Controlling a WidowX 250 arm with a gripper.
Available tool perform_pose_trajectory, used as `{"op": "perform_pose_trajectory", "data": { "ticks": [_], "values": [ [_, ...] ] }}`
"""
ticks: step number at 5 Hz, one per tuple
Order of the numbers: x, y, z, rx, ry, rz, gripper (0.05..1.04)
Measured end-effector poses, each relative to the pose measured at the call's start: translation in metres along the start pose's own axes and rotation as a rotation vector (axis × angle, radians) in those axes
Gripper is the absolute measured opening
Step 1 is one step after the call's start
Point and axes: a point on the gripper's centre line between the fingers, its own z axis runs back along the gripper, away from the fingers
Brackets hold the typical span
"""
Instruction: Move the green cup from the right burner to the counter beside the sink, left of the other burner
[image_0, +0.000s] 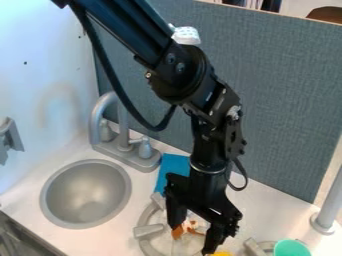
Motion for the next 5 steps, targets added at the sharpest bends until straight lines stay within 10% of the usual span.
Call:
{"op": "perform_pose_trajectory", "data": {
  "ticks": [1, 4, 5],
  "values": [
    [-0.003, 0.001, -0.008, 0.005, 0.029, -0.003, 1.001],
    [0.046, -0.031, 0.009, -0.029, -0.151, -0.158, 1.001],
    [0.063, -0.048, -0.004, -0.051, -0.108, -0.202, 1.001]
  ]
}}
